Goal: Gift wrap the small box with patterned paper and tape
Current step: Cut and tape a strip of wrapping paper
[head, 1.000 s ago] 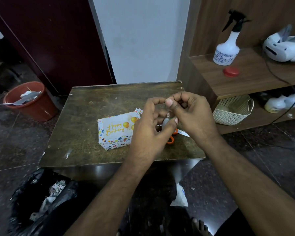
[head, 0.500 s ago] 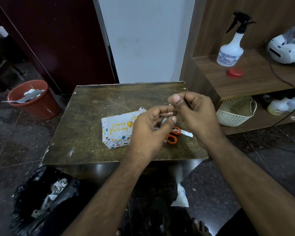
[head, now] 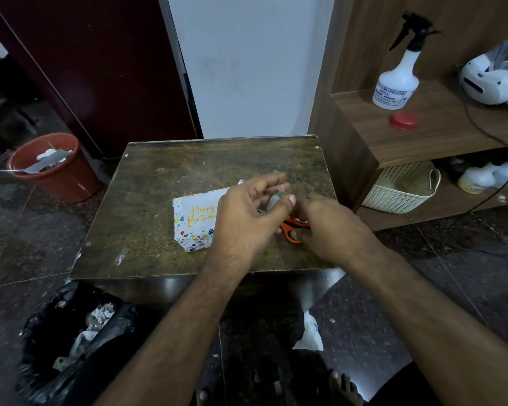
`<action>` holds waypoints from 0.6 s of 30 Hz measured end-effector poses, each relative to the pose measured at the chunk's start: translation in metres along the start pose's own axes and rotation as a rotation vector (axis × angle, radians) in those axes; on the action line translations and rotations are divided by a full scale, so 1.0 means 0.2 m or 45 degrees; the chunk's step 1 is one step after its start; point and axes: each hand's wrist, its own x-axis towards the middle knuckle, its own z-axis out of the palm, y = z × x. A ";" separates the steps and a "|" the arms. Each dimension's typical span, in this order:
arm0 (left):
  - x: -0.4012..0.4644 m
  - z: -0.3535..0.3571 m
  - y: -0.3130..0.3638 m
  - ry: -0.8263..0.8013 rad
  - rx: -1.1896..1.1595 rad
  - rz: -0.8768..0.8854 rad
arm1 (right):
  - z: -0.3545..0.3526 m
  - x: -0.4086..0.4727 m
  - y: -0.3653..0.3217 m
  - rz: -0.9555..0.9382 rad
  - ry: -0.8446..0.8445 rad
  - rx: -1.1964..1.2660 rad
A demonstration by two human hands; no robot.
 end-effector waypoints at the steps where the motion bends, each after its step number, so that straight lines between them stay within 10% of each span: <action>1: 0.00 0.00 0.00 -0.003 0.009 0.004 | 0.00 0.00 -0.01 0.003 -0.010 -0.032; 18: -0.01 -0.03 0.04 0.020 0.166 0.058 | -0.06 -0.02 -0.10 -0.055 -0.115 -0.355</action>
